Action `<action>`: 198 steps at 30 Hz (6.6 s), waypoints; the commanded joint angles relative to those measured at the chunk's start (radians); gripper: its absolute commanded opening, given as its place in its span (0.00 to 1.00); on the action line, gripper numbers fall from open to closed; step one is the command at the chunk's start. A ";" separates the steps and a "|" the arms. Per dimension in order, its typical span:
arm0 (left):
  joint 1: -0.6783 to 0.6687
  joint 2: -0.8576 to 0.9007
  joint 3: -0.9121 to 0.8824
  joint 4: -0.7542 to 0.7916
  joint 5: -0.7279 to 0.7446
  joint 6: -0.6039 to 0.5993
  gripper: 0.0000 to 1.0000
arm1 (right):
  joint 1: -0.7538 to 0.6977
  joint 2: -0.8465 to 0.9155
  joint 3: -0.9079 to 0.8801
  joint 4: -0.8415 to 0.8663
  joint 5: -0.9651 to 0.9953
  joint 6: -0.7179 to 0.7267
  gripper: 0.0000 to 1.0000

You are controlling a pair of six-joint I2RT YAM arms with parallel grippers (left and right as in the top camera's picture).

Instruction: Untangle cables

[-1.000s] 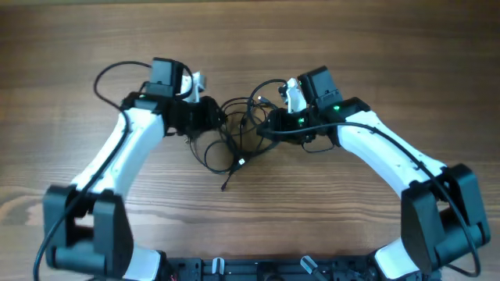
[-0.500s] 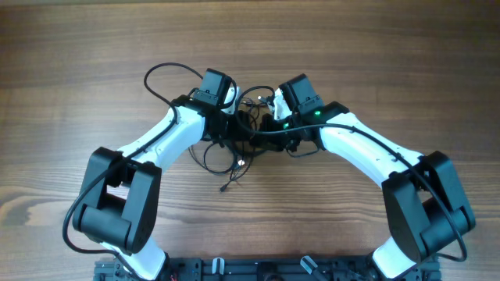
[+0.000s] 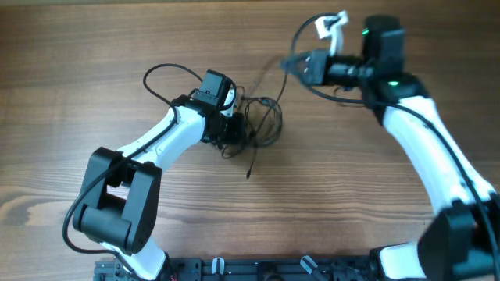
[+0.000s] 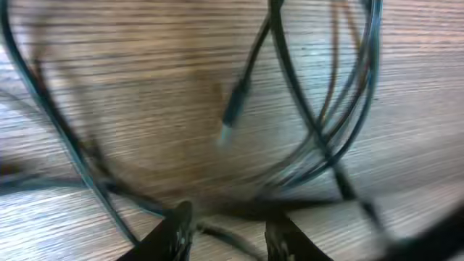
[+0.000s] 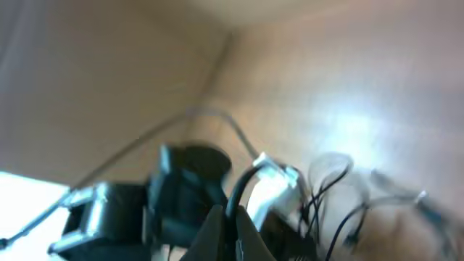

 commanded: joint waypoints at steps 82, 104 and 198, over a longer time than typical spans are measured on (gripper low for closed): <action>0.382 -0.230 -0.002 -0.059 0.292 -0.013 0.04 | -0.028 -0.252 0.217 -0.669 1.262 -0.033 0.04; 0.673 -0.230 -0.002 -0.097 0.530 0.029 0.04 | -0.490 -0.238 0.216 -0.516 0.401 -0.385 0.04; 0.169 -0.230 -0.002 -0.195 0.176 0.024 0.04 | -0.543 0.306 -0.073 -0.386 1.040 0.855 0.54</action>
